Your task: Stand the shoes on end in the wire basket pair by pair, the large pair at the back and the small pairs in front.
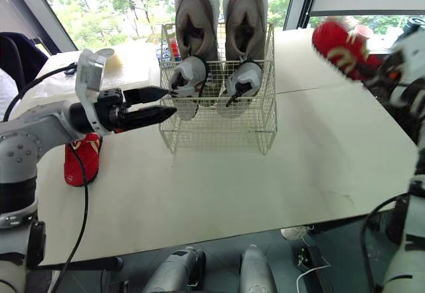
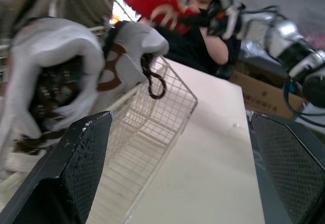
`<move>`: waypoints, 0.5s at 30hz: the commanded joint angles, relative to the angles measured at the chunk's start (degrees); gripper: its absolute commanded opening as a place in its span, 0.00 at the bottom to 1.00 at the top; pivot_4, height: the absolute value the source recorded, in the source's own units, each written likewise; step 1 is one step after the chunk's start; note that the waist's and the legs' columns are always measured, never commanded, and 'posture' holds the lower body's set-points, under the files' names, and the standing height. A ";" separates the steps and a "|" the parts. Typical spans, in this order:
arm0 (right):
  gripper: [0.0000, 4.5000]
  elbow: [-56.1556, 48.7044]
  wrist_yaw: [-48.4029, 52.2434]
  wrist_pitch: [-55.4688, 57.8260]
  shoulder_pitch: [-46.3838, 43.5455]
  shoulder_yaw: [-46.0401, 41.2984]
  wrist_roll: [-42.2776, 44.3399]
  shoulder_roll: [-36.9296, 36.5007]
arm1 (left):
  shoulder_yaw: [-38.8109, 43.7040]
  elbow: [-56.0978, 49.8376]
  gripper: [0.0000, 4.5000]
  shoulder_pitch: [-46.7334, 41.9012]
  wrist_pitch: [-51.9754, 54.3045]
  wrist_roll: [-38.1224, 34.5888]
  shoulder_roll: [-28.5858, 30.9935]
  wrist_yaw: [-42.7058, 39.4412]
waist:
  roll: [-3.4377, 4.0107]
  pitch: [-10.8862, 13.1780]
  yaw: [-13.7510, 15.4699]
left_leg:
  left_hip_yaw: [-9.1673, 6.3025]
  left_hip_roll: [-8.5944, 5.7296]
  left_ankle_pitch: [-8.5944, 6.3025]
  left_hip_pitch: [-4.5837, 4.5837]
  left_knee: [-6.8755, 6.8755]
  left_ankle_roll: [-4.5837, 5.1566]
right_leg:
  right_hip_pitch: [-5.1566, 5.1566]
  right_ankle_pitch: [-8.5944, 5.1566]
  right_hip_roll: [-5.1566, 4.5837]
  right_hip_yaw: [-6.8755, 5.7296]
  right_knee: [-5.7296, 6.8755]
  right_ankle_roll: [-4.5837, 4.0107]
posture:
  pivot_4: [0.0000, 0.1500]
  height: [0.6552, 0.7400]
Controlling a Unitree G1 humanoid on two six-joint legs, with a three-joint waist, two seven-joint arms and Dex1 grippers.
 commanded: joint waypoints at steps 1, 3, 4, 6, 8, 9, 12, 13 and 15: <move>0.00 -27.44 1.11 7.47 4.40 -3.54 10.48 -0.65 | 2.59 3.92 1.00 -5.16 2.60 -3.15 0.07 -0.36 | -0.04 -0.01 0.00 | -0.03 0.01 0.00 0.00 -0.02 -0.01 | 0.00 0.00 0.02 -0.02 0.00 -0.01 | 1.00 1.00; 0.00 -36.75 0.35 11.26 4.44 -2.53 14.50 -0.94 | 2.44 7.47 1.00 -8.66 4.33 -3.65 0.41 -1.60 | -0.07 -0.01 -0.04 | -0.03 0.01 0.01 0.01 0.02 -0.02 | 0.03 0.00 0.01 -0.02 0.00 0.00 | 1.00 1.00; 0.00 -39.82 -0.26 12.87 3.79 -1.95 16.28 -0.92 | 2.22 8.82 1.00 -10.12 5.14 -3.64 0.69 -2.27 | -0.08 -0.01 -0.01 | -0.02 -0.01 0.01 0.01 0.05 -0.01 | 0.05 0.01 -0.01 -0.02 0.00 0.00 | 1.00 1.00; 0.00 -45.07 1.40 13.89 2.49 0.82 18.19 -2.19 | 1.27 11.85 1.00 -13.39 6.33 -2.93 1.34 -4.53 | -0.08 -0.01 0.01 | -0.01 -0.07 0.00 0.01 0.10 0.02 | 0.08 0.02 -0.09 -0.02 0.02 0.01 | 1.00 1.00; 0.00 -48.03 3.02 14.34 1.66 3.83 19.72 -2.19 | 0.75 14.58 1.00 -16.19 7.87 -2.82 1.76 -6.62 | -0.12 -0.01 0.01 | -0.02 -0.07 -0.01 0.02 0.11 0.02 | 0.09 0.02 -0.09 -0.04 0.02 0.01 | 1.00 1.00; 0.00 -48.49 4.30 12.64 1.90 5.86 18.27 -2.35 | 0.53 15.78 1.00 -17.44 8.73 -2.84 1.91 -7.65 | -0.13 -0.01 0.04 | -0.03 -0.06 -0.01 0.02 0.11 0.03 | 0.09 0.02 -0.09 -0.06 0.01 0.01 | 1.00 1.00; 0.00 -47.91 6.69 7.34 1.24 11.43 13.09 -2.02 | 0.03 17.93 1.00 -19.73 10.39 -2.35 1.89 -9.59 | -0.18 -0.01 -0.03 | -0.02 -0.07 -0.01 0.02 0.12 0.03 | 0.09 0.02 -0.09 -0.07 0.00 0.01 | 1.00 1.00; 0.00 -47.44 6.91 5.98 0.68 12.83 11.80 -1.54 | -0.06 18.17 1.00 -20.00 10.49 -2.03 1.72 -9.90 | -0.19 -0.01 -0.06 | 0.00 -0.10 -0.01 0.02 0.13 0.04 | 0.09 0.02 -0.12 -0.06 0.01 0.01 | 1.00 1.00; 0.00 -46.48 7.44 3.30 0.08 14.82 9.51 -0.70 | -0.38 18.21 1.00 -20.14 10.59 -1.25 1.28 -10.33 | -0.22 0.01 -0.14 | -0.01 -0.06 -0.01 0.02 0.12 0.03 | 0.07 0.02 -0.08 -0.06 0.02 0.01 | 1.00 1.00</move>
